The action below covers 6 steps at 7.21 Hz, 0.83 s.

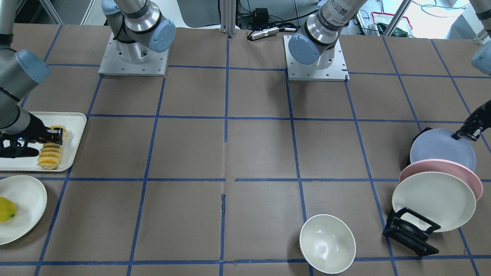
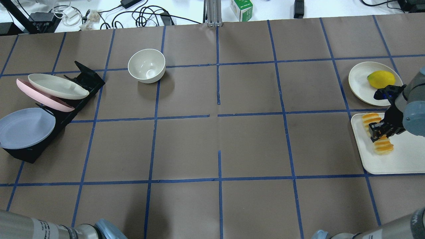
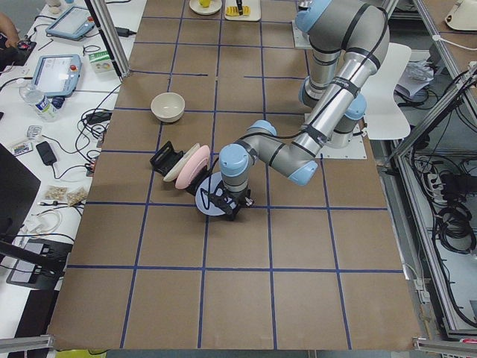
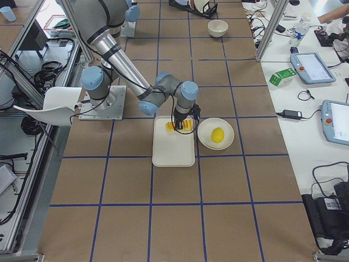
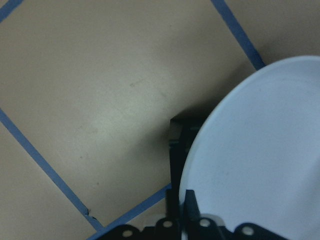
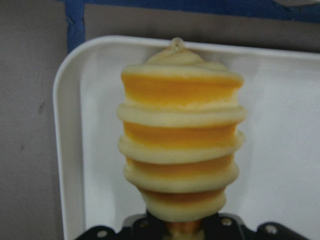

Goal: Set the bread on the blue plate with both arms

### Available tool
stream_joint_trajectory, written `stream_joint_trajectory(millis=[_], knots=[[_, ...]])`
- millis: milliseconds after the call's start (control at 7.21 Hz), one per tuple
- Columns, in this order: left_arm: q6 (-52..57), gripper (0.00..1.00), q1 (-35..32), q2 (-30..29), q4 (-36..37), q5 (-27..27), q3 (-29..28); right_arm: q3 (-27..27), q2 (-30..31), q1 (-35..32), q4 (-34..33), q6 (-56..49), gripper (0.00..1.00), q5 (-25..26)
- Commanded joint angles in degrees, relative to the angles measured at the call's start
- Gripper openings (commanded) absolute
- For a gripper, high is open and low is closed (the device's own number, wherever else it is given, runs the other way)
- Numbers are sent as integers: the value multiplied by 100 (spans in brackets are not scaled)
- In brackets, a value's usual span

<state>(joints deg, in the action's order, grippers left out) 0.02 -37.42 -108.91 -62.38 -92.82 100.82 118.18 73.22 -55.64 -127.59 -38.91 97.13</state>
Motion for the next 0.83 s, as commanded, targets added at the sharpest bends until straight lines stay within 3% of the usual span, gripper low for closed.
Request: stream_joint_trajectory(millis=[0, 277, 416, 693], knots=[[16, 0, -19, 186, -90, -157, -10, -32, 165, -25, 58, -81, 0, -36], [25, 0, -11, 545, -728, -444, -245, -67, 350, -61, 215, -73, 0, -45], [59, 0, -11, 686, -1384, -682, -621, -137, 377, -69, 234, -64, 0, -54], [95, 0, 7, 941, -2729, -842, -1308, -722, 570, -340, 1082, 6, 0, -116]])
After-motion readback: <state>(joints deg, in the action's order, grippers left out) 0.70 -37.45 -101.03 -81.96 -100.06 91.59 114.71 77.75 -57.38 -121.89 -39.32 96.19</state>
